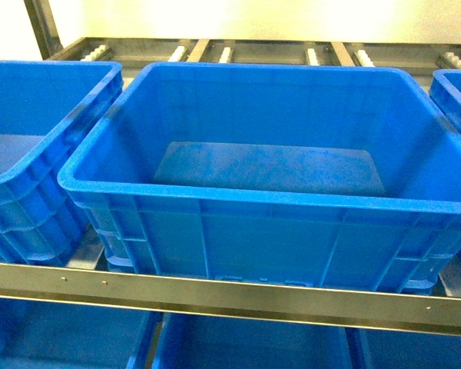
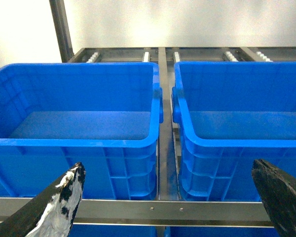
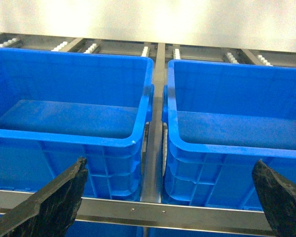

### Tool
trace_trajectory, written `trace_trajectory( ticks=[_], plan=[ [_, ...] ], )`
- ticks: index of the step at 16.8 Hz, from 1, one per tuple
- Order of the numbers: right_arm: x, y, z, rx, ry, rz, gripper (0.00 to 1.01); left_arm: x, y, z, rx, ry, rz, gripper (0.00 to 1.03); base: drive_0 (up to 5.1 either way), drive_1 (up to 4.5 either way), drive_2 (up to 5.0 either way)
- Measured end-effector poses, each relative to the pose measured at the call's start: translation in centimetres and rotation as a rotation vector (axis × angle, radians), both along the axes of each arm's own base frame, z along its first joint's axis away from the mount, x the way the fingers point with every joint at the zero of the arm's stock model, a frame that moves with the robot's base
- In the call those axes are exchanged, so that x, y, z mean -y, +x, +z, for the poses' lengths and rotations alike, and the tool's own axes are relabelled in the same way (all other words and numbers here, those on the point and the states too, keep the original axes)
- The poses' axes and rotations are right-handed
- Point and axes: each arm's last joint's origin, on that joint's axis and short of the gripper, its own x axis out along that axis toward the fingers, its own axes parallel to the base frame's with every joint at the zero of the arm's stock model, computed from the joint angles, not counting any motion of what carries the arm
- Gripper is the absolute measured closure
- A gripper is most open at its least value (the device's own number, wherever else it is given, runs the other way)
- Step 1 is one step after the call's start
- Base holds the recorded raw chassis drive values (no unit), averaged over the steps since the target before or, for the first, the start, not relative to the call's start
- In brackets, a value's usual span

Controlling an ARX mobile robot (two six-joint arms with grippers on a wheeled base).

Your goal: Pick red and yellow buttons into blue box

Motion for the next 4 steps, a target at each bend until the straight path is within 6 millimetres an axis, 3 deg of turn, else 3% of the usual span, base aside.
trace_trajectory(
  ticks=[4],
  plan=[
    [0.00,0.00,0.00,0.000,0.000,0.000,0.03,0.00,0.00,0.00,0.000,0.000,0.000,0.05,0.0,0.00,0.0]
  ],
)
